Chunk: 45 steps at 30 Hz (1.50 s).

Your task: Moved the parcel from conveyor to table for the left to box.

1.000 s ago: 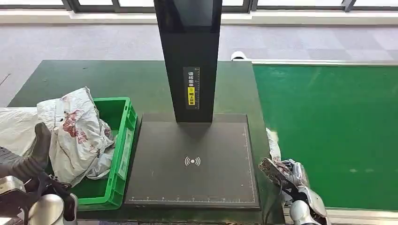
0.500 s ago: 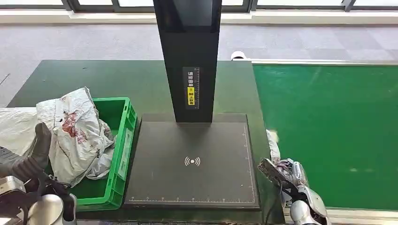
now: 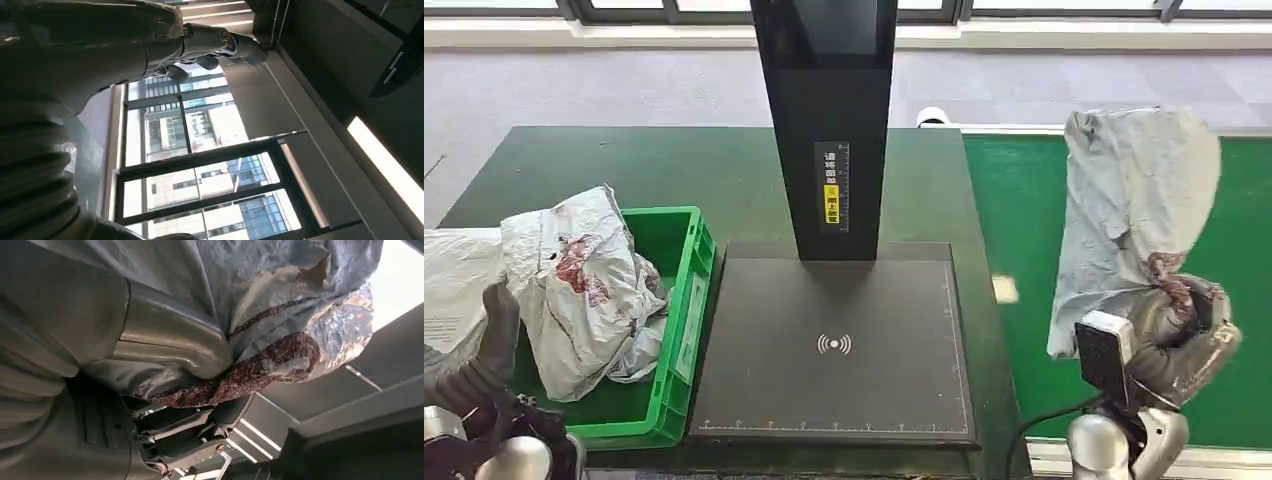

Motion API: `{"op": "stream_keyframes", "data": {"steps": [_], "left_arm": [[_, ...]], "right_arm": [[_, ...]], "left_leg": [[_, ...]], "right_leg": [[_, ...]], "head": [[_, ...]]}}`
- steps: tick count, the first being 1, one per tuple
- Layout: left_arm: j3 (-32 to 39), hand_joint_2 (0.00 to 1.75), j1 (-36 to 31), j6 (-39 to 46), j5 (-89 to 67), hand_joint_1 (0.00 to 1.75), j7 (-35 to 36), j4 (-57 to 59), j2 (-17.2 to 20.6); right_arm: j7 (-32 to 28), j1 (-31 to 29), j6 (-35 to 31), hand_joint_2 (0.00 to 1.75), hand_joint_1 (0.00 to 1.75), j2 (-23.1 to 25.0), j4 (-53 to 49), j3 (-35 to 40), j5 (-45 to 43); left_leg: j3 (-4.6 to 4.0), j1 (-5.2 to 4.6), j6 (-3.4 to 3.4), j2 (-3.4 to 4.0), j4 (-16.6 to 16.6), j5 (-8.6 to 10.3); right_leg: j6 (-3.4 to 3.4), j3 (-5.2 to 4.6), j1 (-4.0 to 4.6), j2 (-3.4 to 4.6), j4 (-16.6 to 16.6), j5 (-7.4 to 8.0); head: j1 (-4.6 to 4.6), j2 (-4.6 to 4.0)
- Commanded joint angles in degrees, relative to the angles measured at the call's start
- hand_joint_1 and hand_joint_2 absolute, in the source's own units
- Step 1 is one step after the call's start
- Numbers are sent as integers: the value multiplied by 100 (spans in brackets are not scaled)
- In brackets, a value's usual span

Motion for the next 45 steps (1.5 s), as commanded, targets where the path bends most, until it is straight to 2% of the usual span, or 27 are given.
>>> {"op": "stream_keyframes", "data": {"steps": [1, 18, 19, 20, 22, 27, 28, 29, 30, 32, 33, 34, 41, 45], "left_arm": [[-17, 175, -176, 34, -6, 0, 41, 321, 0], [-17, 175, -176, 34, -6, 0, 41, 321, 0], [-108, 175, -275, 57, 30, 0, 5, 439, 62], [-158, 175, -337, 133, 26, 0, -4, 522, 93], [-173, 175, -379, 159, 25, 0, -5, 571, 102], [-173, 175, -379, 159, 25, 0, -5, 571, 102], [-193, 175, -352, 171, 46, 0, -13, 549, 138], [-214, 175, -378, 157, 83, 0, -31, 553, 193], [-215, 175, -430, 119, 104, 0, -21, 570, 227], [-208, 175, -559, -8, 83, 0, 20, 647, 298], [-206, 175, -662, -112, 67, 0, 55, 731, 316], [-218, 175, -724, -138, 32, 0, 62, 795, 327], [-325, 175, -802, -262, 11, 0, 146, 810, 328], [-328, 175, -819, -259, 5, 0, 148, 834, 326]], "right_arm": [[-72, 89, -94, 175, 175, 310, -567, -323, -89], [-72, 89, -94, 175, 175, 310, -567, -323, -89], [-1185, -41, -98, 175, 175, 679, -1356, -411, -596], [-1185, 234, -98, 175, 175, 555, -1330, 78, -749], [-1185, 226, -98, 175, 175, 701, -1351, 132, -605], [-1185, 226, -98, 175, 175, 701, -1351, 132, -605], [-1185, 223, -98, 175, 175, 401, -1078, 487, -967], [-977, 158, 823, 175, 175, 100, -834, 936, -1120], [-863, 42, 1205, 175, 175, 49, -637, 1156, -973], [-641, -192, 2974, 175, 175, -148, -234, 1721, -1496], [-863, -250, 3319, 175, 175, -96, -88, 1839, -1647], [-795, -277, 3575, 175, 175, -143, 9, 2021, -1536], [-491, -337, 3798, 175, 175, -244, 270, 2689, -659], [-481, -310, 3806, 175, 175, -244, 299, 2718, -623]], "left_leg": [[10, 2, -2, -5, -7, 6], [19, 1, 1, -3, -5, 14], [25, 3, 0, -5, -11, 15], [27, 5, 0, -6, -13, 16], [10, -3, 0, -6, 1, 15], [22, 4, -2, 3, -5, 14], [23, 4, -2, 1, -9, 16], [21, 3, -1, -3, -8, 17], [22, 5, 0, 4, -7, 15], [28, 8, -1, 28, -9, 15], [24, 4, 0, 26, -7, 15], [27, 6, -1, 35, -10, 15], [27, 11, -8, 8, -15, 34], [26, 10, -8, 1, -13, 35]], "right_leg": [[-5, 12, 2, -7, -8, 4], [0, 21, 1, -2, -7, 12], [-3, 29, 4, -5, -15, 13], [-4, 32, 7, -6, -19, 14], [-2, 9, -2, -5, 4, 9], [-3, 23, 6, 3, -6, 13], [-4, 24, 6, 0, -9, 14], [-3, 23, 4, -3, -8, 14], [-1, 24, 6, 5, -11, 16], [-3, 27, 9, 29, -15, 24], [-1, 26, 5, 27, -9, 22], [-3, 26, 7, 35, -12, 26], [-16, 31, 13, 0, -16, 28], [-14, 31, 12, -6, -13, 25]], "head": [[0, 0], [0, 2], [0, 0], [0, 2], [0, 0], [0, 0], [0, 0], [0, 0], [0, 0], [2, 0], [2, 0], [2, 0], [2, 0], [2, 0]]}}
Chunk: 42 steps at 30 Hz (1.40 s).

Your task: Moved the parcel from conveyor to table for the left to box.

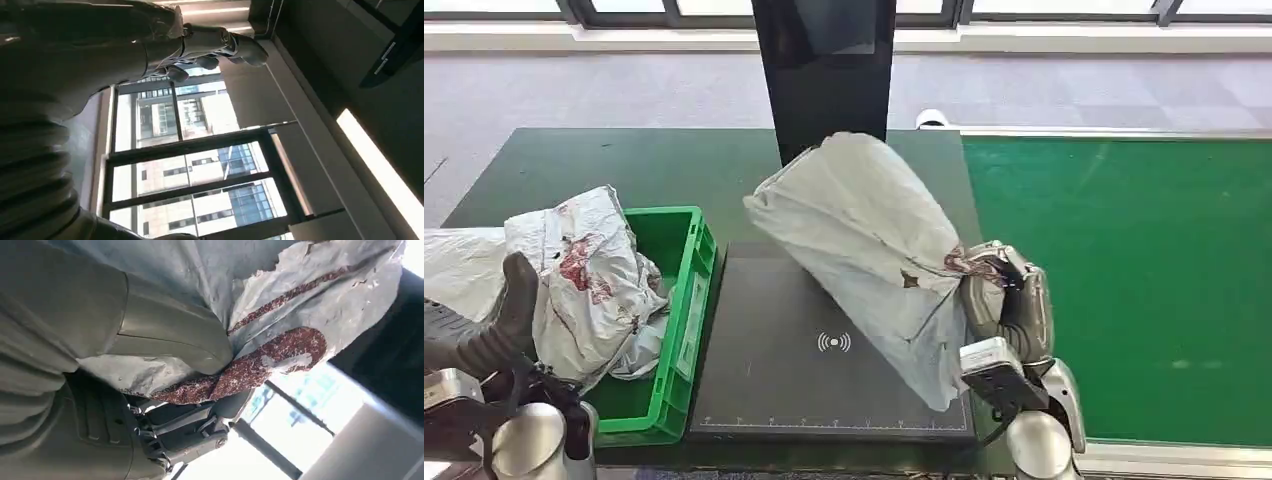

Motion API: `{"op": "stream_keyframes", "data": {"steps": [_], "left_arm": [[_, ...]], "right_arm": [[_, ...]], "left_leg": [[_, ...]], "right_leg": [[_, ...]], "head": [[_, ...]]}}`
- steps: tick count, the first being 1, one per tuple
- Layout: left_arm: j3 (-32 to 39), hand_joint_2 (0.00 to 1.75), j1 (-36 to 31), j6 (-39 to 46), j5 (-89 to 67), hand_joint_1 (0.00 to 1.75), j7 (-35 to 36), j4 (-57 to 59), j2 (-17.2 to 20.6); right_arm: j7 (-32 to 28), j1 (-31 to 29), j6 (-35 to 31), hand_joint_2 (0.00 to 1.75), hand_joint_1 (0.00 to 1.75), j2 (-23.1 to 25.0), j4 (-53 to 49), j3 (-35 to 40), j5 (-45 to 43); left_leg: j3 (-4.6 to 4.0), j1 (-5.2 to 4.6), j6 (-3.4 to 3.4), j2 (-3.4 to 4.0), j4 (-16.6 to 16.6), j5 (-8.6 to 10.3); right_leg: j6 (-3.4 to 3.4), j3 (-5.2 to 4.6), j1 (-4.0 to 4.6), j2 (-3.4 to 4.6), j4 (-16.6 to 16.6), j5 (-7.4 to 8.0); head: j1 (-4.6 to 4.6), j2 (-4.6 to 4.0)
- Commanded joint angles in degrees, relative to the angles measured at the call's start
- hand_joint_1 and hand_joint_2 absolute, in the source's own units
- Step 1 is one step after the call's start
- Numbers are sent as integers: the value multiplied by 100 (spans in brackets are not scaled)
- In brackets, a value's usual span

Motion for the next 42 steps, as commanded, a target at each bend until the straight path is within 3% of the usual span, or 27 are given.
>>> {"op": "stream_keyframes", "data": {"steps": [1, 12, 18, 19, 20, 21, 24, 38, 42], "left_arm": [[-125, 175, -225, -65, -9, 0, 54, 392, 181], [-112, 175, -84, -130, -23, 0, 60, 267, 141], [-120, 175, -44, -118, 9, 0, 31, 238, 132], [-124, 175, -49, -113, 6, 0, 31, 242, 135], [-123, 175, -24, -71, 12, 0, 29, 236, 130], [-108, 175, 92, -27, 35, 0, 16, 196, 76], [-102, 175, 239, -33, 73, 0, -82, 230, 53], [-48, 175, 259, 26, 58, 0, -122, 201, 28], [38, 175, 455, 145, 69, 0, -145, 13, -37]], "right_arm": [[96, -227, 99, 175, 175, -462, 707, 756, 195], [387, -354, 422, 175, 175, -496, 1501, 819, 680], [407, -572, 471, 175, 175, -495, 2064, 587, 461], [401, -597, 504, 175, 38, -466, 2115, 553, 413], [784, -692, 692, 175, 0, -463, 2424, 426, 347], [941, -836, 622, 175, 0, -424, 2908, 193, 188], [472, -1126, 329, 175, 0, -508, 3778, 87, 63], [537, -1022, -75, 175, 0, -417, 3419, -26, 279], [1038, -871, -1684, 175, 0, -218, 2656, -375, 1008]], "left_leg": [[15, 7, 0, 0, -17, 5], [12, 4, -1, 5, -12, 2], [12, 3, 1, 7, -10, 0], [15, 4, 1, 6, -17, 4], [9, 2, 1, 4, -10, 1], [11, 4, 1, 5, -15, 2], [30, 3, 2, 19, -21, 0], [10, 2, 1, 4, -9, -1], [6, 1, 0, 7, -8, 0]], "right_leg": [[-5, 19, 8, -1, -24, 7], [-4, 15, 5, 4, -19, 6], [-2, 14, 4, 6, -15, 5], [-3, 17, 5, 5, -23, 8], [-2, 12, 3, 3, -15, 4], [-4, 15, 6, 4, -22, 7], [-1, 29, 4, 21, -29, 10], [-3, 11, 4, 6, -14, 3], [-3, 6, 3, 8, -12, 4]], "head": [[0, 0], [0, -2], [0, -2], [0, -2], [0, 0], [-2, 0], [-2, -2], [-2, -2], [-2, -2]]}}
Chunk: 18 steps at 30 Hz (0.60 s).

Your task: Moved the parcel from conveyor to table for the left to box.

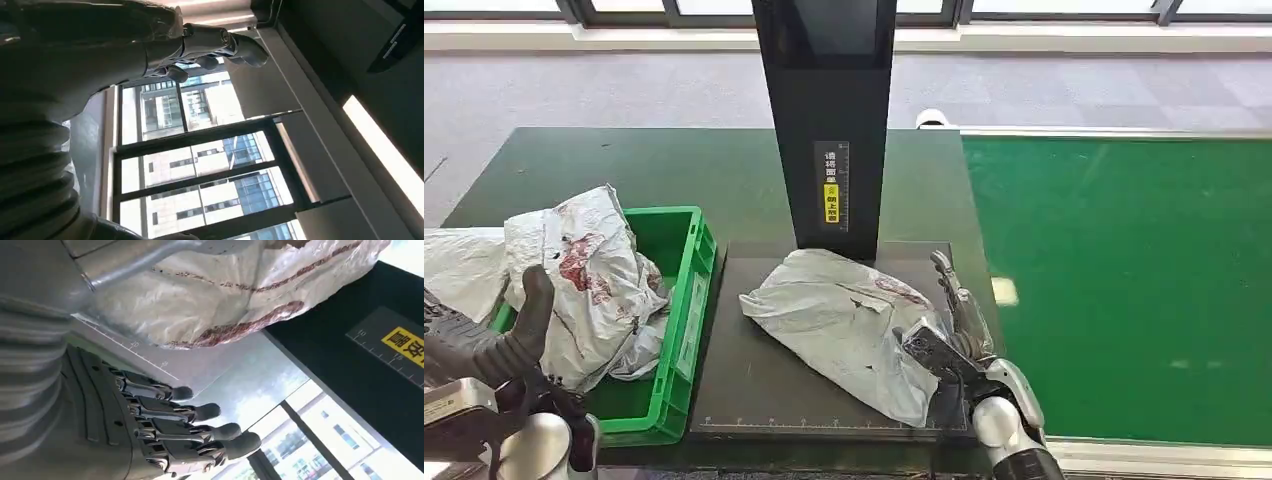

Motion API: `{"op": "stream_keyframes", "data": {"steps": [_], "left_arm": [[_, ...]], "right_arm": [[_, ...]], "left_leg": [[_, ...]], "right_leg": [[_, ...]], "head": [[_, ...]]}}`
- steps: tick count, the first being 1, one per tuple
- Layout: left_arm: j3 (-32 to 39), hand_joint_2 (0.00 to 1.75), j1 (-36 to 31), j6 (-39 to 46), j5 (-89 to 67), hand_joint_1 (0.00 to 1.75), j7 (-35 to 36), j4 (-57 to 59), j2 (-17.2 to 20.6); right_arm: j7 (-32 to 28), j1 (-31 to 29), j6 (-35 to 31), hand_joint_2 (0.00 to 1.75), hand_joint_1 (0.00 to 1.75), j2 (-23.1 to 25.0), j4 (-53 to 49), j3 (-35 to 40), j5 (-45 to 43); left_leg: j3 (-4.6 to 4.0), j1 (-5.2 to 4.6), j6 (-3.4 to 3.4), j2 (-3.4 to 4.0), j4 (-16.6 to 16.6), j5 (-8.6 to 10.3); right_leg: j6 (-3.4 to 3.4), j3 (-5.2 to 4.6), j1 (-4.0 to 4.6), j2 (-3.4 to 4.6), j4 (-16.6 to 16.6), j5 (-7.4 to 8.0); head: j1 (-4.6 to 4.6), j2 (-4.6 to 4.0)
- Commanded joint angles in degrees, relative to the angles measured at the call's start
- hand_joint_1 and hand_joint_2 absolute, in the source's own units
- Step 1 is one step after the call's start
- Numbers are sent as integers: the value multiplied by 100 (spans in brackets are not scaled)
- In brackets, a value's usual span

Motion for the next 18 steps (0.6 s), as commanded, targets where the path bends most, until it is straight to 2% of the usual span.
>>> {"op": "stream_keyframes", "data": {"steps": [1, 2, 3, 4, 5, 8, 9, 11, 18], "left_arm": [[64, 175, 188, 22, 13, 0, 79, 14, -47], [18, 175, 73, 35, -64, 0, 126, 154, -48], [-65, 175, 2, 26, -143, 0, 159, 265, -12], [-194, 175, -117, -43, -318, 0, 272, 457, 61], [-386, 175, -284, -104, -624, 0, 410, 722, 152], [-478, 175, -442, -42, -700, 0, 436, 928, 138], [-553, 175, -444, -87, -787, 0, 473, 966, 200], [-818, 175, -562, -322, -1200, 0, 707, 1219, 325], [-818, 175, -562, -322, -1200, 0, 707, 1219, 325]], "right_arm": [[85, 9, -2549, 175, 0, 365, -808, -905, 535], [78, 163, -3166, 175, 0, 298, -1251, -839, 456], [45, 281, -3338, 175, 0, 299, -1628, -839, 345], [-371, 409, -3788, 175, 0, 352, -2001, -897, 119], [-857, 572, -3788, 175, 0, 610, -2463, -1208, 24], [-873, 687, -3788, 175, 0, 633, -2585, -1170, 30], [-1104, 682, -3788, 175, 0, 786, -2728, -1373, 40], [-1104, 788, -3788, 175, 0, 938, -3454, -1480, 151], [-1104, 788, -3788, 175, 0, 938, -3454, -1480, 151]], "left_leg": [[0, -2, 0, 4, -2, 0], [3, 1, 0, 6, -5, -1], [0, 0, -1, 1, -5, 1], [-1, -1, -1, -4, -5, 2], [-8, -2, 0, -17, 1, 2], [-1, -2, -3, -37, -4, 8], [-2, -3, -3, -34, -3, 9], [-4, -3, -3, -22, -1, 5], [6, -2, -1, -1, -3, 3]], "right_leg": [[-2, -2, -2, 3, 0, 0], [-4, 2, 1, 5, -5, 1], [-5, 0, 1, 0, -3, 0], [-5, 0, -1, -5, -3, 0], [-5, -3, -2, -19, 3, -5], [-6, 3, -2, -39, -3, -6], [-5, 1, -3, -36, -2, -4], [-5, -1, -2, -23, -1, -2], [-2, 1, -2, -4, -4, 2]], "head": [[-2, 0], [0, 2], [-2, 2], [-2, 0], [0, 2], [-2, 0], [0, 0], [0, 2], [0, 2]]}}
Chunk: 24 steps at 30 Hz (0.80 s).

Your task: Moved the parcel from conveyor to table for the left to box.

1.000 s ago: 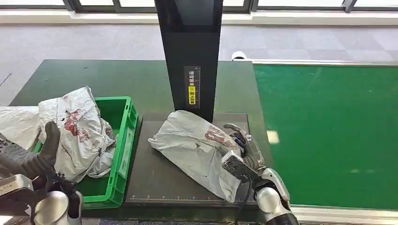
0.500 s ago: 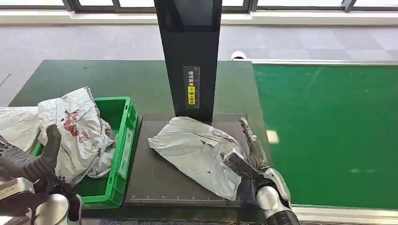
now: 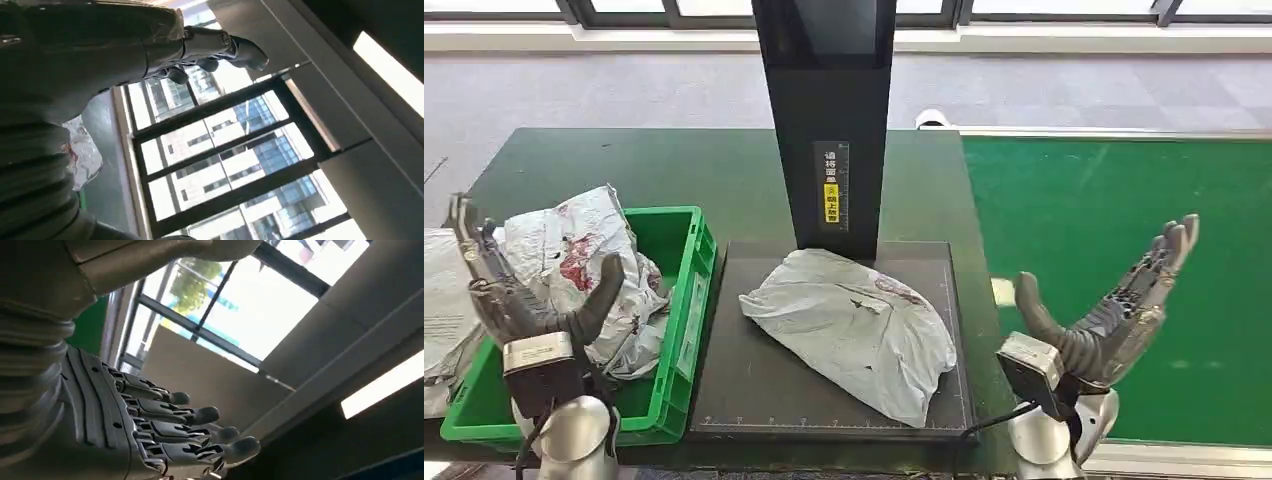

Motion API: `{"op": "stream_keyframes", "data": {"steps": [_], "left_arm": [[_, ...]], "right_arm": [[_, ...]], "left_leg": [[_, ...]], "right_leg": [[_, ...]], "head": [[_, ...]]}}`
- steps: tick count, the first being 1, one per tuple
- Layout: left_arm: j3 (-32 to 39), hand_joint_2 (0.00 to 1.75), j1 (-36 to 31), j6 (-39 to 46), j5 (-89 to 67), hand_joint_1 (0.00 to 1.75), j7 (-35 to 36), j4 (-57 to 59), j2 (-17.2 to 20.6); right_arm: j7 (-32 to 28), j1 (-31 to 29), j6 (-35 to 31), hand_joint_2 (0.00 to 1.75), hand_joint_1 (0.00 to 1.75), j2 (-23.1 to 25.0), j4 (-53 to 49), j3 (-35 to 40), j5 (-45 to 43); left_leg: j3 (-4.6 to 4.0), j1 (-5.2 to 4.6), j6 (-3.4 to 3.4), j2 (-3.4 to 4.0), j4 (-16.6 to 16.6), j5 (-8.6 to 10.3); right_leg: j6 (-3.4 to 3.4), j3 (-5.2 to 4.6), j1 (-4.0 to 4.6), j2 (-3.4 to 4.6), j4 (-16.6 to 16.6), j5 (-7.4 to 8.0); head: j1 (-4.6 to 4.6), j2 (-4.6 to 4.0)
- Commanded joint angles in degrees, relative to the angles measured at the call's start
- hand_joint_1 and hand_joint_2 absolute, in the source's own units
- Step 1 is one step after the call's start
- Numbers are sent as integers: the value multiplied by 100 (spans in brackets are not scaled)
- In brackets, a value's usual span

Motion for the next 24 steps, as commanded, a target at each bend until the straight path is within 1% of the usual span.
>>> {"op": "stream_keyframes", "data": {"steps": [1, 11, 12, 13, 14, 15, 17, 19, 20, 24], "left_arm": [[-287, 175, -304, -29, -39, 0, 49, 627, 233], [-287, 175, -304, -29, -39, 0, 49, 627, 233], [-556, 175, -391, -545, -251, 0, 303, 895, 362], [-756, 175, -616, -691, -652, 0, 535, 1366, 330], [-928, 175, -814, -691, -767, 0, 526, 1887, 286], [-1143, 175, -985, -689, -932, 0, 550, 2442, 268], [-1430, 175, -1129, -782, -1162, 0, 628, 3158, 276], [-1665, 175, -1195, -763, -1516, 0, 795, 3629, 304], [-1761, 175, -1262, -801, -1667, 0, 929, 3972, 300], [-1912, 175, -1351, -715, -2045, 0, 1200, 4713, 273]], "right_arm": [[-5, 109, 17, 175, 0, 250, -638, -536, 2], [-5, 109, 17, 175, 0, 250, -638, -536, 2], [-5, 89, 17, 175, 0, 318, -1289, -586, 32], [-5, 159, 17, 175, 0, 391, -1623, -531, 59], [-5, 171, 17, 175, 0, 427, -1741, -483, 164], [-5, 171, 17, 175, 0, 475, -1781, -450, 314], [-5, 145, 17, 175, 0, 514, -1708, -420, 333], [-5, 114, 17, 175, 0, 538, -1620, -445, 352], [-5, 98, 17, 175, 0, 551, -1573, -469, 326], [-5, 120, 17, 175, 0, 559, -1433, -474, 249]], "left_leg": [[1, 3, -1, -10, -7, 6], [3, 0, -1, -6, -5, 3], [6, 3, -2, -9, -8, 4], [3, 4, -2, -9, -7, 5], [-7, -2, -2, -32, -4, 9], [-9, -6, -1, -44, -2, 12], [-2, -7, 0, -68, -16, 24], [14, -1, 2, -71, -32, 29], [16, -4, 3, -39, -18, 15], [14, -2, 2, -11, -18, 12]], "right_leg": [[-5, 6, 3, -12, -8, 2], [-2, 6, 0, -3, -4, 2], [-4, 10, 4, -6, -9, 3], [-4, 8, 5, -6, -8, 3], [-5, 2, -1, -29, 0, -2], [-3, 0, -5, -42, 4, -5], [-5, 12, -6, -67, -11, -1], [-5, 31, 0, -72, -33, 8], [-1, 32, -4, -41, -18, 5], [3, 22, -3, -16, -19, 18]], "head": [[0, 0], [-2, 0], [0, 0], [-2, 2], [-2, 0], [-2, 0], [0, 0], [0, 0], [-2, 0], [0, 0]]}}
